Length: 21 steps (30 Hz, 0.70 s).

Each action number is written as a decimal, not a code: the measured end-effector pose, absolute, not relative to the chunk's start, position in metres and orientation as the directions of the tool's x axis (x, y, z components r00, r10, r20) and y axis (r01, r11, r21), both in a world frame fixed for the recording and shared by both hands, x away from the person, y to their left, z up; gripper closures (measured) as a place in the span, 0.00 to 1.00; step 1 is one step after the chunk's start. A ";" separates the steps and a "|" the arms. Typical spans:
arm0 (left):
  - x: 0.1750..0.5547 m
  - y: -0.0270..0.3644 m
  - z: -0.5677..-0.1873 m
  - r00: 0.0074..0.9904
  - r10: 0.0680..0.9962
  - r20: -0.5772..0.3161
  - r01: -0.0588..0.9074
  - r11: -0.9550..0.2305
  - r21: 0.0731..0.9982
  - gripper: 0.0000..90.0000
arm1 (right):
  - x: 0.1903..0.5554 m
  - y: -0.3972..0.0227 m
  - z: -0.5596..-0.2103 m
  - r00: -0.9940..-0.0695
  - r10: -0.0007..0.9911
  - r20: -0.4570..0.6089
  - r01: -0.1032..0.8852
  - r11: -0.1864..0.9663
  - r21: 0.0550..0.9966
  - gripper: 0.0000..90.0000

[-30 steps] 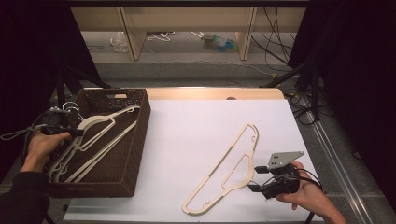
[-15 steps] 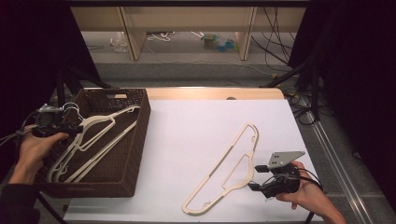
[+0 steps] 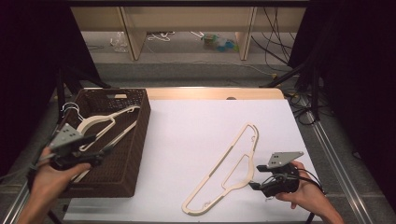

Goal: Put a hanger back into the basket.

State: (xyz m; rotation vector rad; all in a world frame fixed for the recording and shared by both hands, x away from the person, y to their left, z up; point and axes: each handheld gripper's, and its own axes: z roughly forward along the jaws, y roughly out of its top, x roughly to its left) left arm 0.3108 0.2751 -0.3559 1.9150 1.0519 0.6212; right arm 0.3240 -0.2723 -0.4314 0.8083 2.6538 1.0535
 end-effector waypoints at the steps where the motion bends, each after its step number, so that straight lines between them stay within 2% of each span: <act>1: 0.308 0.269 -0.357 0.542 0.840 0.022 0.433 -0.302 0.849 0.33 | 0.324 -0.272 -0.432 -0.835 0.549 0.040 0.431 0.605 0.670 0.35; 9: 0.287 0.214 -0.374 0.632 0.775 0.024 0.380 -0.336 0.862 0.32 | 0.325 -0.272 -0.441 -0.832 0.554 0.029 0.444 0.633 0.634 0.36; 13: 0.280 0.189 -0.388 0.675 0.738 0.012 0.379 -0.360 0.853 0.31 | 0.326 -0.271 -0.447 -0.830 0.557 0.029 0.457 0.650 0.607 0.36; 15: 0.278 0.177 -0.396 0.697 0.717 0.008 0.383 -0.381 0.842 0.30 | 0.328 -0.272 -0.451 -0.833 0.553 0.001 0.433 0.651 0.623 0.36; 21: 0.275 0.156 -0.417 0.724 0.689 -0.011 0.389 -0.396 0.832 0.29 | 0.327 -0.276 -0.456 -0.822 0.570 0.017 0.467 0.655 0.594 0.38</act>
